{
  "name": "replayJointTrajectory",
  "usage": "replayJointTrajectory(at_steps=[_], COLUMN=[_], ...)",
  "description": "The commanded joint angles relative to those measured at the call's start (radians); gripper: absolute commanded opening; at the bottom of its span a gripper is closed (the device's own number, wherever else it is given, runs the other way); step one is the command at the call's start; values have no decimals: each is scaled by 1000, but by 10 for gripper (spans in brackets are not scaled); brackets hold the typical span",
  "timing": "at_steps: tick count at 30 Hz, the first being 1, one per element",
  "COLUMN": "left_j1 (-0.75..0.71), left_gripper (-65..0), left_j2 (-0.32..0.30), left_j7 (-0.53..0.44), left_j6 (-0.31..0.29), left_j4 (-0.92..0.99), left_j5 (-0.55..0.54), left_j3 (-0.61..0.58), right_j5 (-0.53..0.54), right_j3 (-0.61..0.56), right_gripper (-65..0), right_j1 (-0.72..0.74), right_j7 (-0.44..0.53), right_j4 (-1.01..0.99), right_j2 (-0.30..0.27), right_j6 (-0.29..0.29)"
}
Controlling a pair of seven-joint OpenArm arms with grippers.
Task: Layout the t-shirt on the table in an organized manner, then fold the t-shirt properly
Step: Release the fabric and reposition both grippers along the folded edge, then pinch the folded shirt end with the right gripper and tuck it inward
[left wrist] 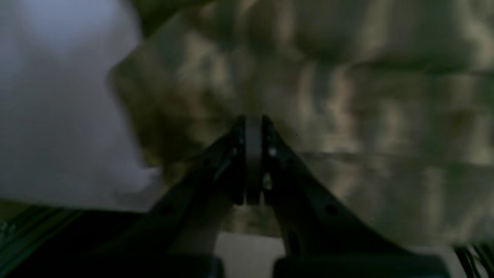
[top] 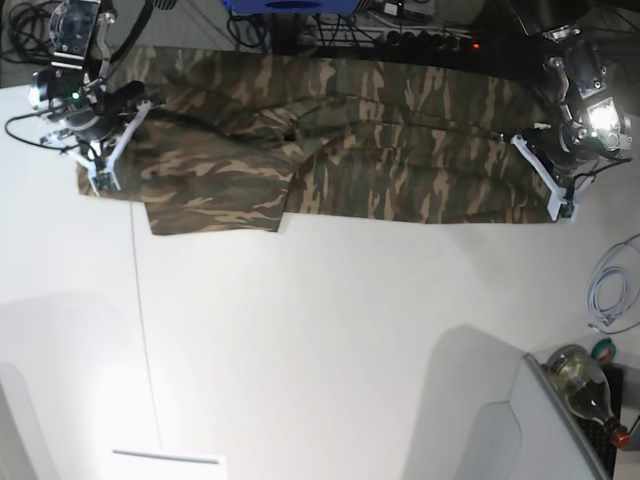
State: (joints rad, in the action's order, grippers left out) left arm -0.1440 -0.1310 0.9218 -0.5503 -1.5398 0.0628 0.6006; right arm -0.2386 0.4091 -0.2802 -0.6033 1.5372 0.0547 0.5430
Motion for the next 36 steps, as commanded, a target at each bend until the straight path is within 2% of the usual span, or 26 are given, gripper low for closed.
replayJointTrajectory(at_steps=[1, 4, 7, 11, 18, 20, 23, 28, 29, 31, 34, 35, 36], left_j1=[22, 65, 100, 156, 255, 271, 271, 263, 255, 232, 191, 169, 148], left_gripper=[-650, -650, -650, -650, -650, -650, -650, -650, -650, -650, -650, -650, -650], left_j2=[4, 8, 1, 0, 8, 8, 8, 8, 8, 8, 9, 9, 9], left_j7=[-40, -122, -205, -255, -255, -254, -244, -83, -80, -80, -80, -80, -80], left_j6=[0, 60, 101, 109, 109, 109, 109, 103, 103, 103, 103, 103, 101], left_j4=[23, 180, 333, 431, 437, 428, 379, 178, 140, 63, -44, -77, -104], left_j5=[30, 127, 134, 141, 144, 144, 144, 134, 134, 134, 128, 104, 65], left_j3=[-1, -1, -1, -1, -1, -1, -1, 6, 8, 8, 17, 43, 72], right_j5=[9, 8, 9, 9, 8, 8, 9, 11, 11, 11, 11, 11, 11], right_j3=[0, 0, 0, -2, -2, -2, -2, -9, -11, -19, -68, -83, -92], right_gripper=[-648, -648, -648, -648, -648, -648, -644, -626, -596, -470, -252, -194, -165], right_j1=[31, 68, 101, 178, 289, 289, 244, 198, 203, 266, 384, 428, 470], right_j7=[16, 19, 23, 24, 46, 46, 46, 46, 46, 46, 47, 49, 50], right_j4=[-13, -89, -154, -258, -370, -332, -172, 154, 179, 171, 9, -66, -146], right_j2=[-9, -13, -40, -66, -109, -109, -92, -6, 6, 21, 0, -14, -22], right_j6=[-1, -1, -1, -2, -7, -5, -1, 1, 1, 2, 2, 2, 2])
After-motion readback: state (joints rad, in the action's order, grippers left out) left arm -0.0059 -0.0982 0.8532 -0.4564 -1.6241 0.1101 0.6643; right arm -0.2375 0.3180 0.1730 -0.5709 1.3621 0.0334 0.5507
